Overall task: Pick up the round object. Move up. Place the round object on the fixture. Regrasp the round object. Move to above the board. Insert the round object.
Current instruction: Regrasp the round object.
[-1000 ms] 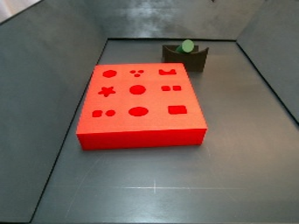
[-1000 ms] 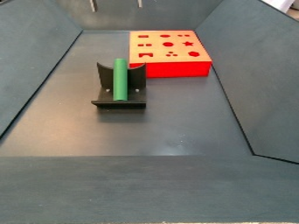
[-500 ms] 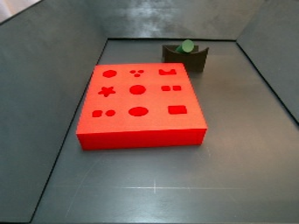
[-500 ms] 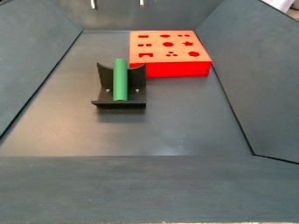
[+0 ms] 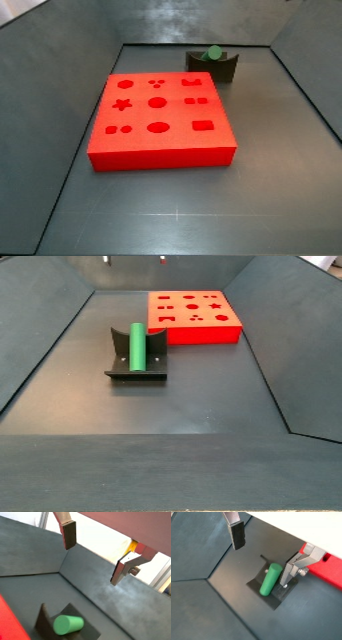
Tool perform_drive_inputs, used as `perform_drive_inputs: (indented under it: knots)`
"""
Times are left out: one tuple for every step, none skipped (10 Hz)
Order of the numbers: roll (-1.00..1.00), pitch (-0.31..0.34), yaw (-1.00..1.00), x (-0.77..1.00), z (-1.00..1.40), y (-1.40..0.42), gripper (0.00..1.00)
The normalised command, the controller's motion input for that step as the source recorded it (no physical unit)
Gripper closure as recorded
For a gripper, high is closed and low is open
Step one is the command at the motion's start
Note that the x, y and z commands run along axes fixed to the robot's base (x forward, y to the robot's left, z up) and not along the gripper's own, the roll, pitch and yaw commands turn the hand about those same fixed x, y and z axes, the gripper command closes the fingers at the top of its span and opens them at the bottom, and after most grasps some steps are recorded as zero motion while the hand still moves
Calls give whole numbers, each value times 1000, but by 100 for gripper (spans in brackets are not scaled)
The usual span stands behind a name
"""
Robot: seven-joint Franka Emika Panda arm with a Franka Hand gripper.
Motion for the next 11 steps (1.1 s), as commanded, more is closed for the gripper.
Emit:
perform_drive_inputs:
  knots:
    - [1000,194,146,118,-22,-46,0]
    - [950,207,183,117,-24,-48,0]
    - [712,182,209,120,-26,-49,0]
    - [538,157,227,124,-26,-51,0]
    - [361,129,236,133,-26,-54,0]
    - [211,87,239,128,-12,-38,0]
    - [163,54,233,108,-13,-41,0]
    - [152,24,220,95,-18,-48,0]
    - [96,101,206,40,-1000,66,0]
    - [98,91,189,43,-1000,67,0]
    - [103,63,184,52,-1000,64,0]
